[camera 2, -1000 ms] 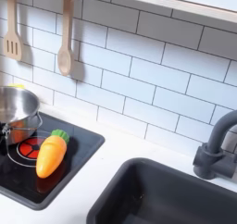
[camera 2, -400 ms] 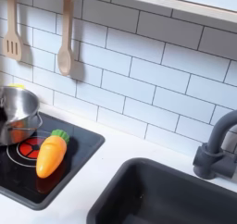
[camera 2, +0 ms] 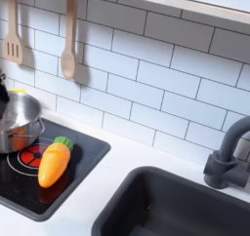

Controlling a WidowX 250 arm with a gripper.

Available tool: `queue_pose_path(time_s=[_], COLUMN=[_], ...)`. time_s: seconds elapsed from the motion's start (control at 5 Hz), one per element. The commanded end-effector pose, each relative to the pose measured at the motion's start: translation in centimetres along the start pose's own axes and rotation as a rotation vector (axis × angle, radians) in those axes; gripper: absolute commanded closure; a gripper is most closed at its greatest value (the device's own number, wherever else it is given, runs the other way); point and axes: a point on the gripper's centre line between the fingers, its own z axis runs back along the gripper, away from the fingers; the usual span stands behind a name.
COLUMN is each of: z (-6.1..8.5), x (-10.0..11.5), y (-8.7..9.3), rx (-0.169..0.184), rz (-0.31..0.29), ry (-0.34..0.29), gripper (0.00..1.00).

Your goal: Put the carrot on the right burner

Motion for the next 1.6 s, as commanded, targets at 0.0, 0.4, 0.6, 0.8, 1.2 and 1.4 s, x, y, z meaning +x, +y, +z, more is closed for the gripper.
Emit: queue_pose_path(time_s=[0.0, 0.4, 0.6, 0.8, 1.2, 1.4], z=[-0.28, -0.31, -0.35, -0.31, -0.41, -0.41], x=[-0.18, -0.24, -0.23, -0.21, -0.06, 0.53], y=[0.28, 0.23, 0.25, 0.24, 0.78, 0.56], rx=[0.070, 0.073, 0.072, 0.073, 0.063, 0.079], rz=[-0.009, -0.007, -0.006, -0.007, 0.028, 0.006], ry=[0.069, 0.074, 0.076, 0.073, 0.047, 0.027], gripper=[0.00, 0.00, 0.00, 0.00, 0.00, 0.00])
